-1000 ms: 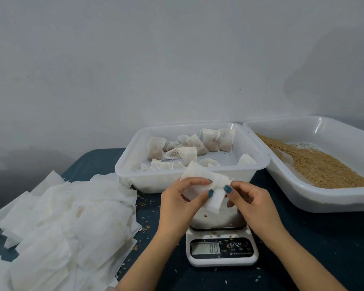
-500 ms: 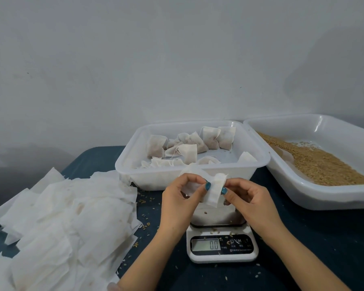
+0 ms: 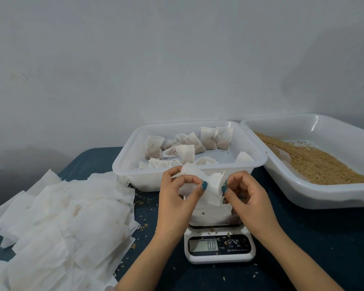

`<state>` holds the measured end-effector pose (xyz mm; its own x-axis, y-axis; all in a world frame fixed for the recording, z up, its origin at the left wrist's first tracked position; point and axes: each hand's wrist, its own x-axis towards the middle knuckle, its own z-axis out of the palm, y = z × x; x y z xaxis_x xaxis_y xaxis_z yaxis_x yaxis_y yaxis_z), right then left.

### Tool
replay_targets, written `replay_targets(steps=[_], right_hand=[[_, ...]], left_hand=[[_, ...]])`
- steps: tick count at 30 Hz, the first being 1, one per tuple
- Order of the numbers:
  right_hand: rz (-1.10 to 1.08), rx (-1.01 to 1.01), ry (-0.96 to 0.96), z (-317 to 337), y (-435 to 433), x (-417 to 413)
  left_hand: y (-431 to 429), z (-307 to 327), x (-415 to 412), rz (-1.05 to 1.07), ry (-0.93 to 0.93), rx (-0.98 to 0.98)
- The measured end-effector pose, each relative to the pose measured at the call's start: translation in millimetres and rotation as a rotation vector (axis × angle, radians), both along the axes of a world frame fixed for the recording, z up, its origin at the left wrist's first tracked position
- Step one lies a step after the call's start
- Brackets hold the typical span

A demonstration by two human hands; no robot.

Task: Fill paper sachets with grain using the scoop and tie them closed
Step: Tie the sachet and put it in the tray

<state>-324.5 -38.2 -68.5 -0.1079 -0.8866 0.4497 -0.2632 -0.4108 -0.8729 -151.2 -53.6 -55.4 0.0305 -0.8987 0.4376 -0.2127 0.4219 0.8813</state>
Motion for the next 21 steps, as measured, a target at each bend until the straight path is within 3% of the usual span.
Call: replay_targets(steps=[11,16,19,21], right_hand=[[-0.076,-0.148,0.297,-1.5,2.4,-0.8],[-0.032,-0.29,0.418,-1.3,8.0,-1.2],[-0.052,-0.412,0.456,-1.9,9.2,0.5],[-0.094,-0.467,0.499,-2.1,8.0,2.4]], left_hand=[[3.0,3.8,0.4,0.081,-0.19,-0.269],[4.0,1.3,1.3,0.137,-0.303,-0.283],[4.7,-0.6,-0.5,0.122,-0.267,-0.268],[4.6,-0.4,-2.0,0.063,-0.143,-0.167]])
